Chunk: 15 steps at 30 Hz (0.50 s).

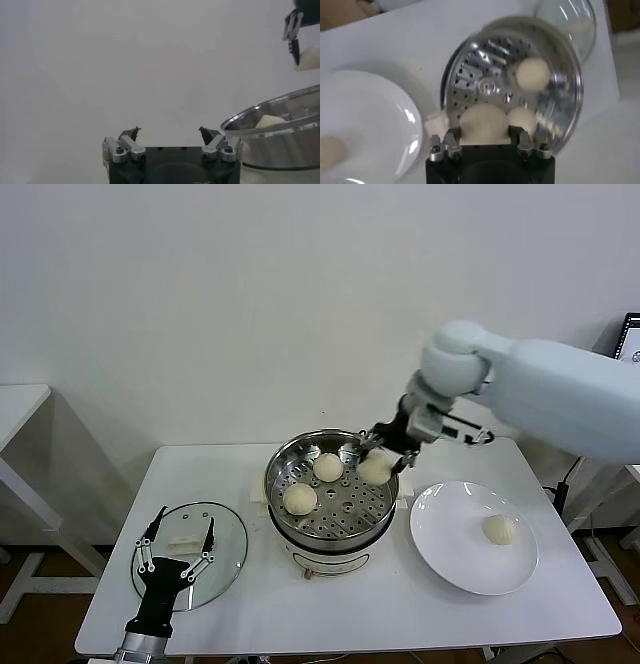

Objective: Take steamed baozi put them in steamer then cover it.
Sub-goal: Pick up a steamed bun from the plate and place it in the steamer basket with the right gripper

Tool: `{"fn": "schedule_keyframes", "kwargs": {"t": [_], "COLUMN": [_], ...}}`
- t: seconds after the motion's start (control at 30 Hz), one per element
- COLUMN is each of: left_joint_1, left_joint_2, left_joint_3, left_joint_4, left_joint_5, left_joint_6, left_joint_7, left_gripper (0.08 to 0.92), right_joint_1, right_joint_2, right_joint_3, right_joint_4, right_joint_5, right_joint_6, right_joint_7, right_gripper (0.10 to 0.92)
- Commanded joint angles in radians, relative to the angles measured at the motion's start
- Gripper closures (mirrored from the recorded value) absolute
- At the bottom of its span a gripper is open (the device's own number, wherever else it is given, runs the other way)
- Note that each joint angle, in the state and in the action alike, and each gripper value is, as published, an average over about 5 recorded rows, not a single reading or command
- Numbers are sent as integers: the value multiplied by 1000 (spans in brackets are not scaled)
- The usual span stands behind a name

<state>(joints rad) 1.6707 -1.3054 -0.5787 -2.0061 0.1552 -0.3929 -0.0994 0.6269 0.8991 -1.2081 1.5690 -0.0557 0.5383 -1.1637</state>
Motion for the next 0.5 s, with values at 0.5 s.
{"fn": "schedule_keyframes", "kwargs": {"t": [0.5], "left_joint_1": [6], "left_joint_2": [-4], "left_joint_3": [-10], "left_joint_4": [0], "left_joint_5": [-3], "left_joint_6": [-12], "left_joint_7": [-2], "left_gripper": [177], "right_joint_1": [-176], "right_joint_2": [155], "right_joint_3": [5], "right_joint_4": [-1], "right_joint_5": [-302], "right_joint_6": [244], "right_joint_7": [30], "right_gripper": [355]}}
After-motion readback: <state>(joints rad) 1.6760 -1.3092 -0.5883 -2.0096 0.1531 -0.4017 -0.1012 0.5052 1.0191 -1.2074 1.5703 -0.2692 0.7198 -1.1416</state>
